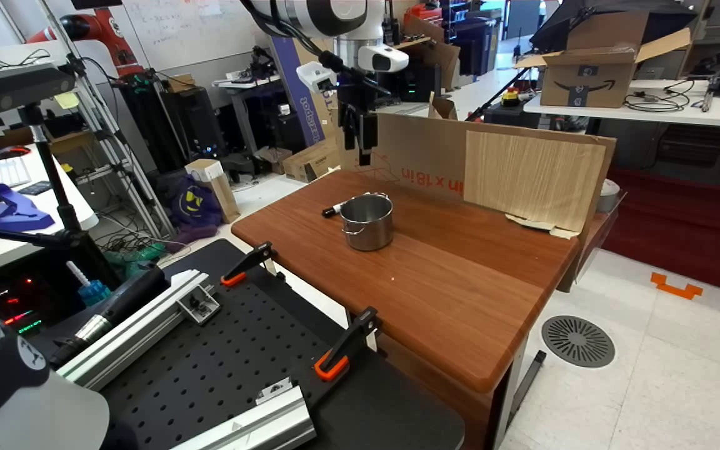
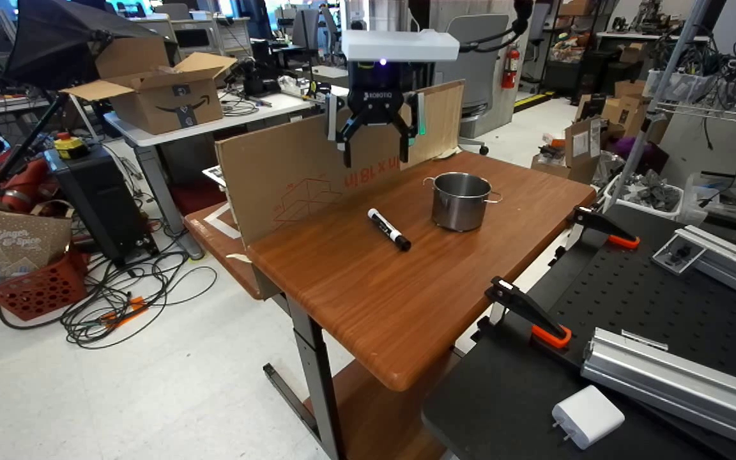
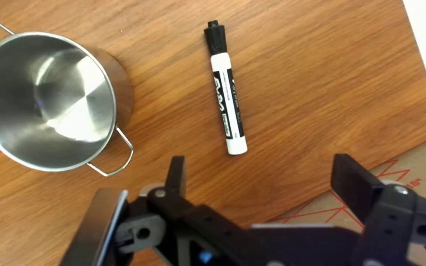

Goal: Take the marker from the bowl and put it on the table

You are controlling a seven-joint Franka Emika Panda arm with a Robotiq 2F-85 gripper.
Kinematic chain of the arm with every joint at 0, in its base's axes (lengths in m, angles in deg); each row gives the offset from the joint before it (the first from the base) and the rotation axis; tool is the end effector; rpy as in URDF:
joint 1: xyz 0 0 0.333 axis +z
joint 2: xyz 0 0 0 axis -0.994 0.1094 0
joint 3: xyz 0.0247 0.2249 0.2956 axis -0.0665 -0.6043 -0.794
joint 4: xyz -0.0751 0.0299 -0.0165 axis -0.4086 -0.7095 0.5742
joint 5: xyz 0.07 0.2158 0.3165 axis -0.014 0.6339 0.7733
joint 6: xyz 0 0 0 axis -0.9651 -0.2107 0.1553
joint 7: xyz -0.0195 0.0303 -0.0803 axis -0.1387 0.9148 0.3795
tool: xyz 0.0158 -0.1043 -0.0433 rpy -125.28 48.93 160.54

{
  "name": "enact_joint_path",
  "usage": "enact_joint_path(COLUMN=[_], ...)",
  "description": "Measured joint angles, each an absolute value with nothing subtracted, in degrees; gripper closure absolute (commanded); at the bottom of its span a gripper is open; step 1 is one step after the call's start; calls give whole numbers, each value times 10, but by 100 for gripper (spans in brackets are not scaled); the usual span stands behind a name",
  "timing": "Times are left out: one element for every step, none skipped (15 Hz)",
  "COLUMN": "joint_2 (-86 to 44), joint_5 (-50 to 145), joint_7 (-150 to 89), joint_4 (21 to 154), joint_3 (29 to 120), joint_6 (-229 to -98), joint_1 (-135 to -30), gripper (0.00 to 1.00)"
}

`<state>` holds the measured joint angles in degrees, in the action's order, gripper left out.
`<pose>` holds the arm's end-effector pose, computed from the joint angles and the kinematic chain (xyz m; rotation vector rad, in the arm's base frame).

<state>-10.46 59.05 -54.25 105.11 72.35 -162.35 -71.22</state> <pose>0.6297 0.1267 0.2851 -3.0121 0.6209 0.1397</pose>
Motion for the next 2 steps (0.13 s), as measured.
enact_joint_path(joint_2=[-105, -105], joint_5=[590, 590], joint_7=[-542, -542], joint_4=[1053, 1053], joint_3=[724, 724], joint_6=[-1627, -1628], joint_1=[-712, -712], gripper=[0, 0])
